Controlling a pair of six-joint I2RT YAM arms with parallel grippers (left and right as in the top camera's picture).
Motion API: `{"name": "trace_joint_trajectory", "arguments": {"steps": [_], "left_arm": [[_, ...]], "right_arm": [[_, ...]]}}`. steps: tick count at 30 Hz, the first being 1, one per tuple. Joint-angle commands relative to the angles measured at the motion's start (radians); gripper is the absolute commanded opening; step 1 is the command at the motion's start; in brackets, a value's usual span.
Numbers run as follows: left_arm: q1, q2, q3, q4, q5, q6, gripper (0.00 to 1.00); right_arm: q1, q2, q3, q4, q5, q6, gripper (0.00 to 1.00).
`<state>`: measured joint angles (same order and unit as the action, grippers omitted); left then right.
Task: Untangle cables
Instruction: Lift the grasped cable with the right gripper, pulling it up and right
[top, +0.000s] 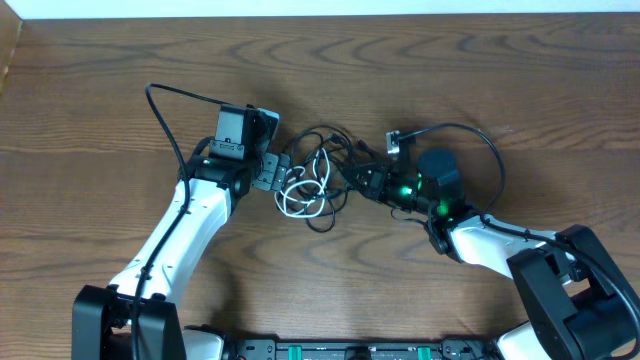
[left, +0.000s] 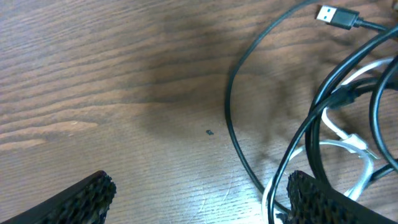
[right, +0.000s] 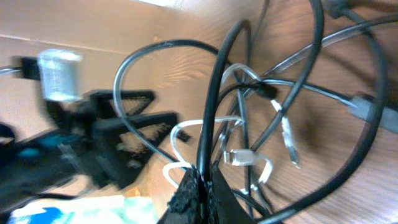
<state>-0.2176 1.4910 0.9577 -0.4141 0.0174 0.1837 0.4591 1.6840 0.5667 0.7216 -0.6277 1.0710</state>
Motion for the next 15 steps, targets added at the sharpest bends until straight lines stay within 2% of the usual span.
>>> {"name": "trace_joint_trajectory", "arguments": {"steps": [1, 4, 7, 9, 11, 15], "left_arm": [[0.006, 0.008, 0.013, 0.000, 0.027, -0.003, 0.89], [0.006, 0.008, 0.013, 0.001, 0.054, -0.003, 0.89], [0.006, 0.008, 0.013, 0.001, 0.053, -0.003, 0.89], [0.006, 0.008, 0.013, 0.001, 0.053, -0.003, 0.89], [0.006, 0.008, 0.013, 0.001, 0.053, -0.003, 0.89], [0.006, 0.008, 0.013, 0.000, 0.053, -0.003, 0.89]], "right_arm": [[0.013, 0.003, 0.008, -0.108, 0.051, -0.084, 0.14], [0.050, 0.003, 0.008, -0.190, 0.106, -0.111, 0.33], [0.103, 0.003, 0.008, -0.224, 0.158, -0.128, 0.68], [0.156, 0.003, 0.008, -0.226, 0.218, -0.130, 0.86], [0.188, 0.003, 0.008, -0.221, 0.266, -0.130, 0.90], [0.239, 0.003, 0.008, -0.222, 0.360, -0.130, 0.91]]}}
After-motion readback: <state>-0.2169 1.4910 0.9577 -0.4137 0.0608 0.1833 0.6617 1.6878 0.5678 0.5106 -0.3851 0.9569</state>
